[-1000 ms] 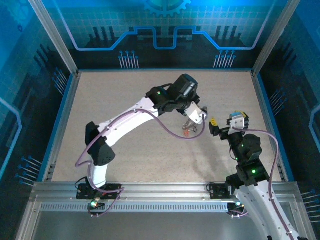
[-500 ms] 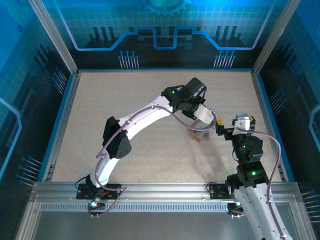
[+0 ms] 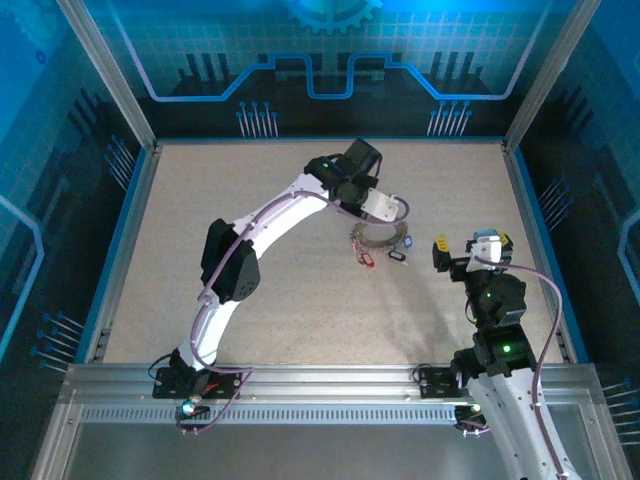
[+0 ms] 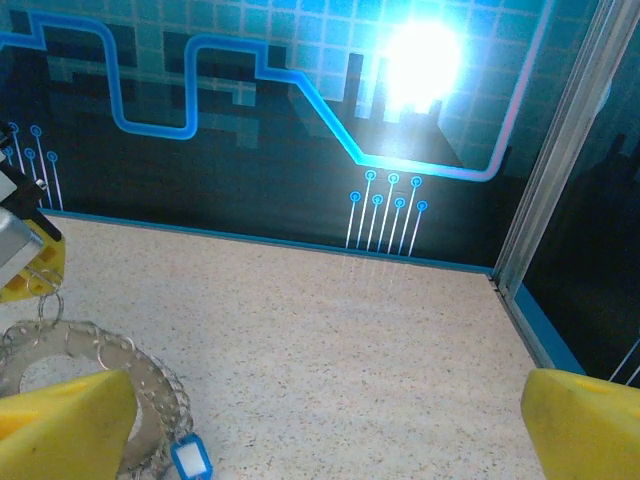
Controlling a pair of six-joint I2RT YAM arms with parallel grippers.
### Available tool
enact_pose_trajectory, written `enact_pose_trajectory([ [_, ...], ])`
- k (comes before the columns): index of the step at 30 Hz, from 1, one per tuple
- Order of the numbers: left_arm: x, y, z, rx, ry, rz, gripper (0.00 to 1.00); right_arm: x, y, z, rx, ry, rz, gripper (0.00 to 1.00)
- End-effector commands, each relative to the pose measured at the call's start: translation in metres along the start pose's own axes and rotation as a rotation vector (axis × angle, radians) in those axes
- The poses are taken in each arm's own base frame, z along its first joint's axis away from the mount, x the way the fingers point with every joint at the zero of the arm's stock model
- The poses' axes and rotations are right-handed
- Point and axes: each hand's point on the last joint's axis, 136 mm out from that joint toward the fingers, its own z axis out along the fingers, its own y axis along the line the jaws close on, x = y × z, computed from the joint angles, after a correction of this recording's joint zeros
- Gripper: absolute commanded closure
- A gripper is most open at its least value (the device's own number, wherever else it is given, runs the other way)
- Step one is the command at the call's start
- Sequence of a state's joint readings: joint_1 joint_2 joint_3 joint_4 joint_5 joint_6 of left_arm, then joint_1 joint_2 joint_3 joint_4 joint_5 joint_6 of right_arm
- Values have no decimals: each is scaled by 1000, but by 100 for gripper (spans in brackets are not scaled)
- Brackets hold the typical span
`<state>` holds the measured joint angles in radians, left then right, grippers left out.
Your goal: Put the keys on the keyring
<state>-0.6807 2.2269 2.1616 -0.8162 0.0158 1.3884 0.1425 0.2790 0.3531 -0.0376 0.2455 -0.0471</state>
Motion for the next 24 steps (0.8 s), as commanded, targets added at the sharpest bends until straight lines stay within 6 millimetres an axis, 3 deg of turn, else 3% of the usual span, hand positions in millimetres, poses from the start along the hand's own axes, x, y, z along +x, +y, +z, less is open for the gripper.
enact_pose_trajectory([
  [1,16,0,1,4,7,-42,100,3,-1,0,2,0,14,0],
  [6,42,7,10,-14,17,-87,100,4,1,1,-9,3,14,0],
  [14,100,13,29,-20,97,-144,100,5,4,3,-26,16,5,0],
  [18,129,-3,36,31,213,-121,100,7,5,5,-31,21,9,0],
  [24,158,-28,42,94,282,-243,100,6,7,8,-40,25,7,0],
])
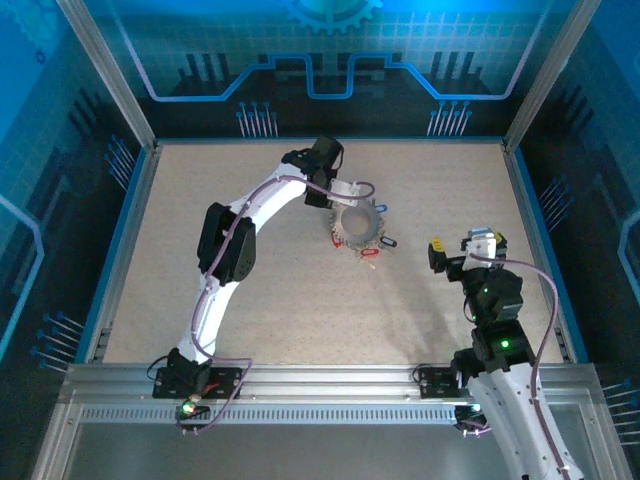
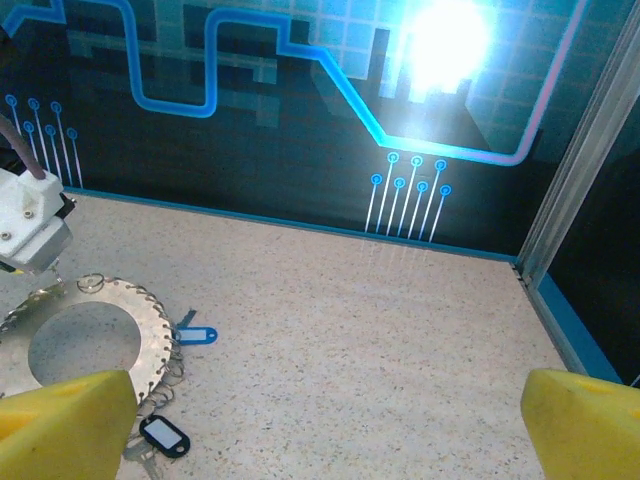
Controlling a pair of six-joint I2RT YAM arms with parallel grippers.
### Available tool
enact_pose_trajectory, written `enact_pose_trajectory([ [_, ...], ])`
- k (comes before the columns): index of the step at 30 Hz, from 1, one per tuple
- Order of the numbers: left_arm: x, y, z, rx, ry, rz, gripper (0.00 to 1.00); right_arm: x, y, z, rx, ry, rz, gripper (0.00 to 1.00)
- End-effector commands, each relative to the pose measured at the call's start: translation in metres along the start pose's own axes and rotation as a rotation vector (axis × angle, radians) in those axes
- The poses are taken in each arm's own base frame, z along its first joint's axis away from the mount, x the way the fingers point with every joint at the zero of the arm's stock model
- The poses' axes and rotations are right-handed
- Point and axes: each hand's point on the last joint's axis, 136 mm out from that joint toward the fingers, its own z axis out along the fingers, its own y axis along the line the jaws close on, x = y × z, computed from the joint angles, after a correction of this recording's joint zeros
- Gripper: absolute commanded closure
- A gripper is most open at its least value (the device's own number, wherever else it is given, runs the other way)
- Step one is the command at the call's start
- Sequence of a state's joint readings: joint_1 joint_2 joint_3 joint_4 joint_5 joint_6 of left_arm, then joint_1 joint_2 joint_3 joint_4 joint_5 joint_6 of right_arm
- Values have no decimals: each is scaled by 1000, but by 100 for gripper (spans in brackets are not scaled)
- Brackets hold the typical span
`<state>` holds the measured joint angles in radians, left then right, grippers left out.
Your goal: Put the keys on the keyring
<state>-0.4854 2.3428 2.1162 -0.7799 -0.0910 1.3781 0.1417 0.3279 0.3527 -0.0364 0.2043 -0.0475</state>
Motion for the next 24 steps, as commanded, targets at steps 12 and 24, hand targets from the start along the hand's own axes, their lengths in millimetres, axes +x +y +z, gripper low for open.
enact_pose_trajectory([
  [12,94,-60,22,166,227,-227,90,-3,3,4,-27,5,17,0],
  [24,135,-52,-46,-5,199,-792,1,6,2,13,-12,40,26,0],
])
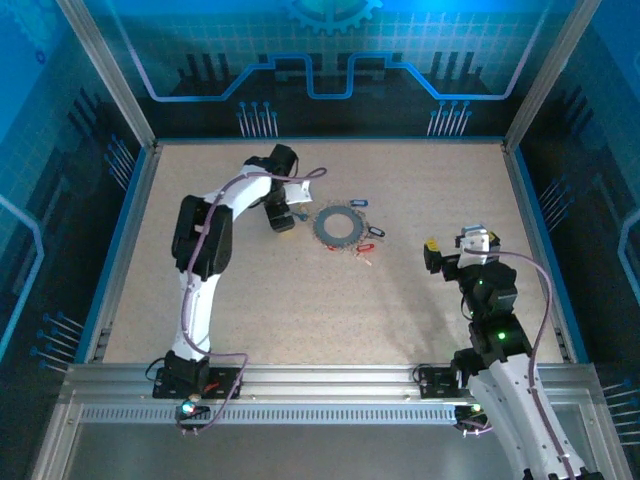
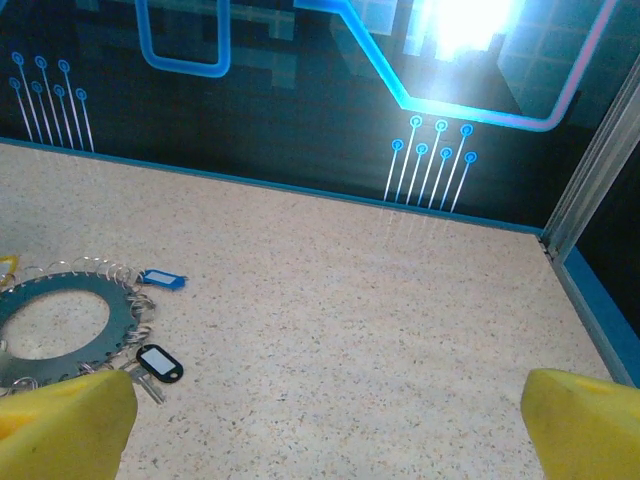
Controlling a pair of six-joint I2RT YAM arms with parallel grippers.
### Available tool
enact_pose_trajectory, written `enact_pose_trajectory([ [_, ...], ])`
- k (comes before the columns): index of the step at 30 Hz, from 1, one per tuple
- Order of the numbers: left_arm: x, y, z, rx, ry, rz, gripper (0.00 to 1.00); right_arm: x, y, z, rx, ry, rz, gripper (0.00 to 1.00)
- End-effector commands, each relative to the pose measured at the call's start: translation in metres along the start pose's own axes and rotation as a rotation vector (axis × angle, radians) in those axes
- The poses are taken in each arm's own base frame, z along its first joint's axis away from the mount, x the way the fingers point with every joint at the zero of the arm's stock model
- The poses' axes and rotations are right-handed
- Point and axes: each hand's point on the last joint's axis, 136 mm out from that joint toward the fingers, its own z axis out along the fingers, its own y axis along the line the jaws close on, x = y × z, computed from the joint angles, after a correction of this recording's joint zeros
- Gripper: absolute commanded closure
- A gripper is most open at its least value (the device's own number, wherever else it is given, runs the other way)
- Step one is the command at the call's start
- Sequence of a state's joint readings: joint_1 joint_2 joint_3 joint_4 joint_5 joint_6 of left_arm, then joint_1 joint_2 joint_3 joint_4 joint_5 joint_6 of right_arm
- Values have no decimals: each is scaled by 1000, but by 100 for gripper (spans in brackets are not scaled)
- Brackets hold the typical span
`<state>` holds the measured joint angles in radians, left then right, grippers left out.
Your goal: Put the keys on the keyring
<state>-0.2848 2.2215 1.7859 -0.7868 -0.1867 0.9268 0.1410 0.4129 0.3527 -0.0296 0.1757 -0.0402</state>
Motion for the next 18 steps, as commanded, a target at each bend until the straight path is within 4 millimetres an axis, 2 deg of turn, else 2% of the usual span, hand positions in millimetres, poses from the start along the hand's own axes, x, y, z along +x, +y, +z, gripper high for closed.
enact_pose_trajectory([
  [1,5,12,-61,-97,-133,-229,1,-10,-4,3,14,-32,32,0],
  [3,20,16,-85,-144,-234,-403,1,-4,-1,9,5,-21,53,0],
  [5,43,22,-106,-172,-340,-622,1,4,2,17,-6,2,73,0],
  [8,70,22,-132,-159,-591,-897,1,17,10,32,-35,49,54,0],
  [10,88,17,-139,-198,-734,-1008,1,24,9,43,-13,67,58,0],
  [13,108,7,-131,-304,-817,-1079,1,30,17,62,-35,76,30,0],
  [16,108,-4,-111,-284,-841,-1095,1,37,30,75,-69,62,-17,0],
  [18,110,-8,-98,-331,-811,-1072,1,45,32,82,-66,45,-17,0],
])
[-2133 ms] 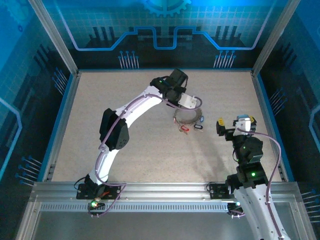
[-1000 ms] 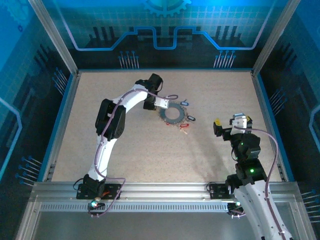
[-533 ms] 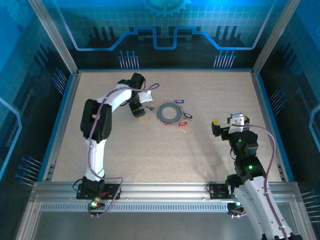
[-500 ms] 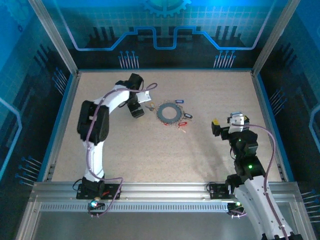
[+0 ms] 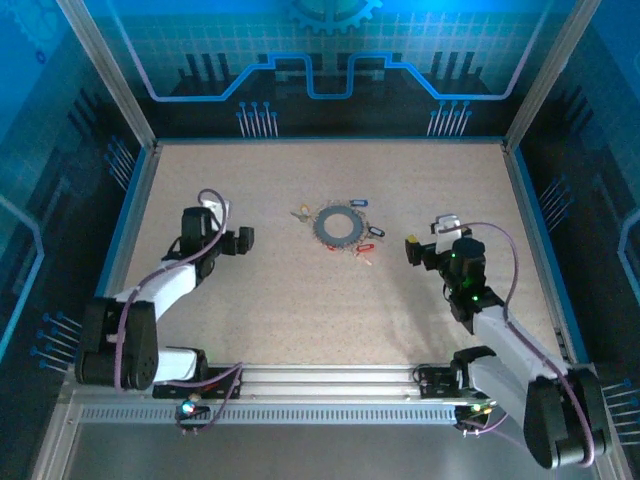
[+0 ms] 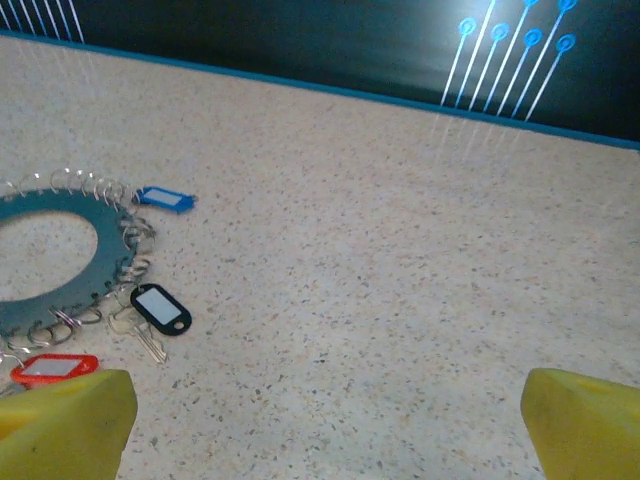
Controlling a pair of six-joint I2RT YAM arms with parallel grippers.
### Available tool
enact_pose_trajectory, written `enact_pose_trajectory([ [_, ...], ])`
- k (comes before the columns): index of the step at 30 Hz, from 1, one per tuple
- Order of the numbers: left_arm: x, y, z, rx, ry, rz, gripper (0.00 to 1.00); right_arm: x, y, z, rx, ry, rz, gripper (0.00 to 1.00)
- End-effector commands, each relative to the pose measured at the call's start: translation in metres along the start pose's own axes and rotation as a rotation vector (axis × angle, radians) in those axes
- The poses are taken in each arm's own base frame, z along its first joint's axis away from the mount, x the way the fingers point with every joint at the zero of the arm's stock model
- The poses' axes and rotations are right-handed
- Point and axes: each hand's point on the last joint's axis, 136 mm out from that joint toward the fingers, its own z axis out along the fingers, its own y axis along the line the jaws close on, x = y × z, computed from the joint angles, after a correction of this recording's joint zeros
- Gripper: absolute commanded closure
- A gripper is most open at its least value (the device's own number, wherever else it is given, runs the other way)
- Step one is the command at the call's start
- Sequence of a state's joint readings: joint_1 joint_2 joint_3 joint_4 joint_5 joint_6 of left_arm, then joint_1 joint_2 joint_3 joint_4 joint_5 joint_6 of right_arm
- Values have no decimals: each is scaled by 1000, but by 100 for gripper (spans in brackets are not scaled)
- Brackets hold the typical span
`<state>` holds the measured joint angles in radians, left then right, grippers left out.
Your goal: Put the keys on the keyring
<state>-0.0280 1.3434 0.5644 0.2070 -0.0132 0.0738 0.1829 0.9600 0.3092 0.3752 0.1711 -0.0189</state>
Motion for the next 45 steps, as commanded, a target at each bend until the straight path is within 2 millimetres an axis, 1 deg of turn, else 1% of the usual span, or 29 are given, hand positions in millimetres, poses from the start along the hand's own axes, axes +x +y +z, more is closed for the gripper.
enact_pose_trajectory([
  [1,-34,-2,4,-18,-205,-41,1,-18,4,9,1,-133,-19,0],
  [2,-31,2,6,-40,-223,-39,1,-14,4,15,6,-126,-26,0],
  [3,-33,5,6,-57,-257,-20,1,-11,5,20,1,-122,-41,0],
  [4,-34,3,6,-54,-277,-1,1,-8,7,24,-8,-120,-58,0],
  [5,-33,9,7,-84,-296,-15,1,-6,8,29,-19,-114,-67,0],
  [8,-19,16,10,-108,-352,-29,1,-1,2,38,-18,-111,-63,0],
  [9,-18,18,9,-113,-392,-29,1,0,1,41,-23,-113,-56,0],
  [10,-19,13,7,-91,-404,-19,1,2,-2,44,-22,-111,-43,0],
  [11,-18,6,9,-56,-380,2,1,6,-6,48,-19,-100,-25,0],
  [12,-18,5,11,-52,-370,5,1,12,-8,53,-10,-92,-14,0],
  [13,-18,9,12,-66,-365,-7,1,17,-10,58,-1,-87,-6,0],
  [14,-19,14,14,-79,-349,-29,1,18,-13,65,18,-92,-13,0],
  [16,-19,27,15,-117,-340,-79,1,22,-9,75,-7,8,-11,0],
  [17,-18,34,15,-140,-335,-105,1,21,-11,79,-20,7,4,0],
  [19,-19,34,15,-144,-338,-105,1,23,-26,81,50,33,48,0],
  [20,-19,34,15,-144,-339,-104,1,25,-27,80,43,49,60,0],
  [36,-20,34,15,-142,-341,-102,1,25,-27,81,42,45,59,0],
  [40,-20,26,17,-104,-328,-81,1,25,-27,81,40,45,59,0],
  [45,-19,26,17,-102,-325,-80,1,24,-23,83,-4,50,59,0],
])
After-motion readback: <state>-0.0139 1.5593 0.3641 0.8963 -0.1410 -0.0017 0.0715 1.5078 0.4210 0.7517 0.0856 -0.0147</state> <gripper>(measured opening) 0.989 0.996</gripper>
